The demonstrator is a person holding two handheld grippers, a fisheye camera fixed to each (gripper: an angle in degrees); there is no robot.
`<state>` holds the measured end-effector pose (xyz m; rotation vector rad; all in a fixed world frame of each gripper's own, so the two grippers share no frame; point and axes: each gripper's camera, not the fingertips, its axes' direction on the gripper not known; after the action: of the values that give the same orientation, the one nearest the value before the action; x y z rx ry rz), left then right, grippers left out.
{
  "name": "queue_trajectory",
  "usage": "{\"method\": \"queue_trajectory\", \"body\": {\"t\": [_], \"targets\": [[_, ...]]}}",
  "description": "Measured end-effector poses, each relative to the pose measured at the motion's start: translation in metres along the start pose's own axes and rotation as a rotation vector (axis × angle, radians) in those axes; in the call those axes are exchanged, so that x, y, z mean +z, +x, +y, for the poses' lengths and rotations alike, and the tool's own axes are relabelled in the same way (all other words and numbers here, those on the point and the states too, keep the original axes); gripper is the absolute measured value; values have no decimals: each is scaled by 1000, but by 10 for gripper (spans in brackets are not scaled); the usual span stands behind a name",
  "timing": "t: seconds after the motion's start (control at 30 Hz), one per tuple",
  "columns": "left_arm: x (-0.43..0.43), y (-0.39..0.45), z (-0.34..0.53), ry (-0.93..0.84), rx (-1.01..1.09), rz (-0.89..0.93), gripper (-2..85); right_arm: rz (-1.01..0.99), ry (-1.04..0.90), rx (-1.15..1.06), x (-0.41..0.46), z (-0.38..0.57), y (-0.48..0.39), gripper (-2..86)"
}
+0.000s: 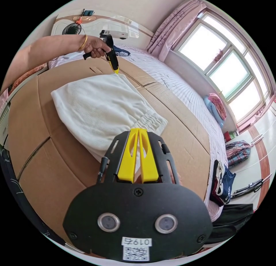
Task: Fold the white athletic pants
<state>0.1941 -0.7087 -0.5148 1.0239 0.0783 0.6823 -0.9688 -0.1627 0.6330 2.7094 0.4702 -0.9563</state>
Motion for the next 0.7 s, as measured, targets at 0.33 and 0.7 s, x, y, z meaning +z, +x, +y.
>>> {"method": "queue_trajectory", "body": {"t": [0.33, 0.7], "targets": [[9, 60, -29, -49, 3, -185, 10, -81, 62, 124, 42, 62, -25, -10], [-2, 91, -34, -49, 24, -235, 11, -623, -47, 588, 218, 110, 93, 46]]}}
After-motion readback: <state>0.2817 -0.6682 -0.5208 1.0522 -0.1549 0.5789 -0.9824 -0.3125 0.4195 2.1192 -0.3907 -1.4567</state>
